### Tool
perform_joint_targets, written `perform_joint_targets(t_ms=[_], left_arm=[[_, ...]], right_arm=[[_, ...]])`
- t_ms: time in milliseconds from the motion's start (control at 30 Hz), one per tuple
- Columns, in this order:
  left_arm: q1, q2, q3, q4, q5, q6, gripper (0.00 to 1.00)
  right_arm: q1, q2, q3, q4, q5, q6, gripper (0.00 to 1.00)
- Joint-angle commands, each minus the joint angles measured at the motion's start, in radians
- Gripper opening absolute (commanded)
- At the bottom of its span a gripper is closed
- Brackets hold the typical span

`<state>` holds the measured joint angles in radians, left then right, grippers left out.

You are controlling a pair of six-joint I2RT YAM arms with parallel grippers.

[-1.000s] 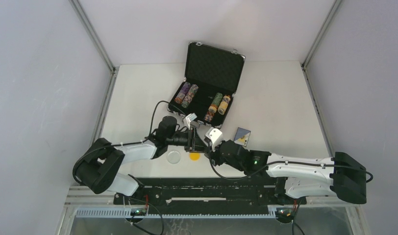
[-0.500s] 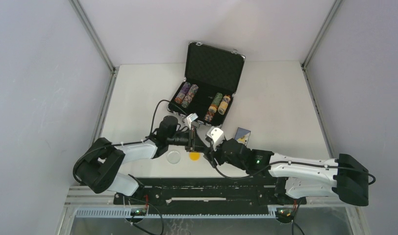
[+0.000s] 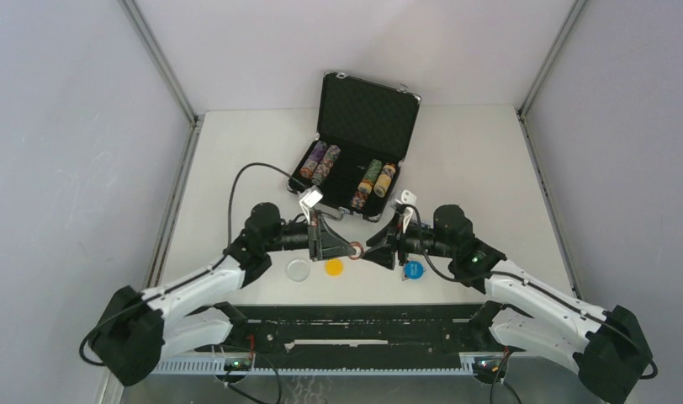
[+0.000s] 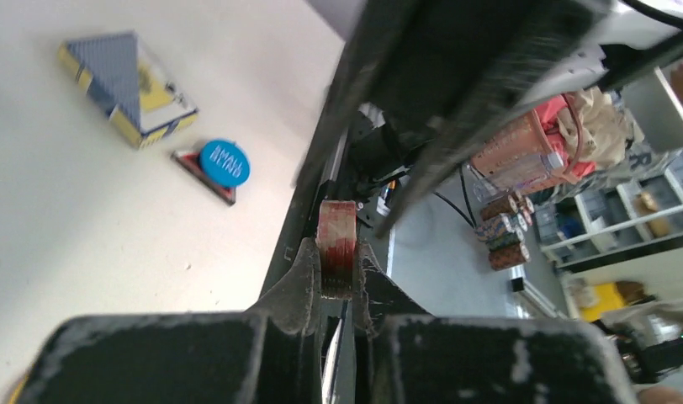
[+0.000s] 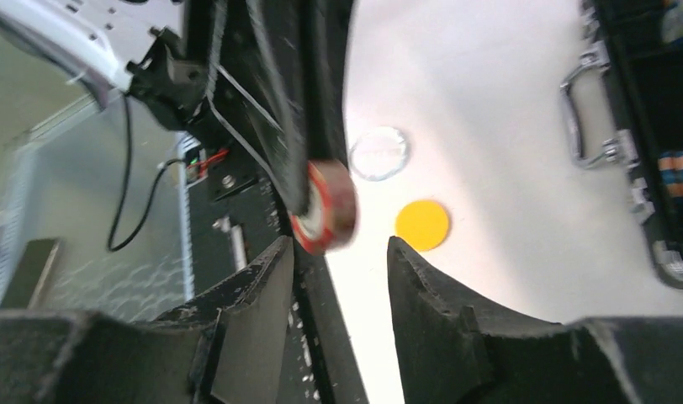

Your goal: Pack up texas hold em set

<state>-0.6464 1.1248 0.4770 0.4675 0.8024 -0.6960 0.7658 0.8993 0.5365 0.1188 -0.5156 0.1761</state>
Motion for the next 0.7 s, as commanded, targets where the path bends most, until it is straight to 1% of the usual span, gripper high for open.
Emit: perform_joint_targets(t_ms=[0,67,133,300,467,567,667], left_arm=[[-0.036,-0.151,-0.059,0.079,-0.027,0.142,0.0],[-0.058,-0.2,-0.075,0.079,-0.032,0.174,0.0],[-0.072,-0.213,-0.076,0.079,-0.012,0.185,0.0],[-0.108,-0.173,-0.056,0.064,0.038,0.206,0.0],[-0.108,-0.162,-0.046,0.061,0.036,0.209,0.0],[-0.108,-0.184,-0.045,0.036,0.013,0.229,0.0],[-0.108,-0.209,-0.051,0.033,0.02,0.235,0.0]], right_arm=[[-0.057,0.033,-0.019,0.147,-0.335,0.086,0.51],[-0.056,0.044,-0.019,0.162,-0.353,0.087,0.51],[-0.051,0.052,-0.023,0.188,-0.369,0.094,0.51],[-0.048,0.047,-0.027,0.221,-0.385,0.097,0.5],[-0.049,0.005,-0.028,0.196,-0.389,0.089,0.51],[-0.053,-0.027,-0.034,0.167,-0.374,0.082,0.53],[-0.061,-0.072,-0.048,0.156,-0.346,0.088,0.55]])
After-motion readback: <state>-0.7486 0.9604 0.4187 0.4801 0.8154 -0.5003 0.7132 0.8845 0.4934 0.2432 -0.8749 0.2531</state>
